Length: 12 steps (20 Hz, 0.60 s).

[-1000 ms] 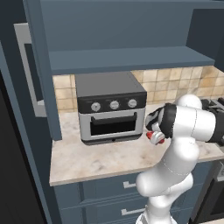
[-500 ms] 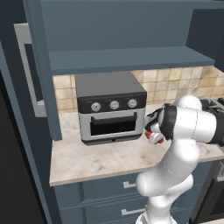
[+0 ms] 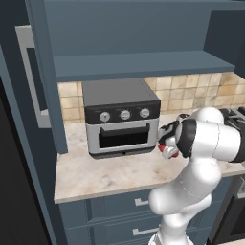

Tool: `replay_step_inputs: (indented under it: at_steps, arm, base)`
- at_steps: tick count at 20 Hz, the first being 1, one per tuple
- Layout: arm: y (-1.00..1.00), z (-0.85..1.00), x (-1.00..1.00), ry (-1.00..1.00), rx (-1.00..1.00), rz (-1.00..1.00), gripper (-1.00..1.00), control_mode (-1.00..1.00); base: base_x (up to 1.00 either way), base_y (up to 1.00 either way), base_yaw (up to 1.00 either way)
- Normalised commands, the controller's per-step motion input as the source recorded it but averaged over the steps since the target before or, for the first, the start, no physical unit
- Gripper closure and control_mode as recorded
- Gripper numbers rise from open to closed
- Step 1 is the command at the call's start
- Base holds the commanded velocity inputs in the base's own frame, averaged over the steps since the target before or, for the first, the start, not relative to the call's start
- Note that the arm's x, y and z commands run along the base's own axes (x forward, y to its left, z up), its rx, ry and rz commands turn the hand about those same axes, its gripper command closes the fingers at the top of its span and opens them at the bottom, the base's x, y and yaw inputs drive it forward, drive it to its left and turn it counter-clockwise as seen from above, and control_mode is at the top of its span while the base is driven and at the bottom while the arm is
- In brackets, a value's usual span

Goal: Retrieve the tupperware from the cabinet, then place the raw meat into the tupperware to avoid contamination.

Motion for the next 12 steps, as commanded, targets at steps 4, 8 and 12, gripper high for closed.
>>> replay_step_inputs:
  at_steps: [4, 8, 12]
  arm:
    - [-0.05, 0.44, -0.02, -0.01, 0.04, 0.0, 1.0, -1.0]
    - [-0.03, 0.7, -0.09, -0.03, 0.05, 0.0, 1.0, -1.0]
    - [-0.12, 0.7, -0.14, -0.02, 0.06, 0.0, 1.0, -1.0]
  base:
    - [0.0, 0.0, 0.0]
    - [0.0, 0.0, 0.0]
    - [0.0, 0.0, 0.0]
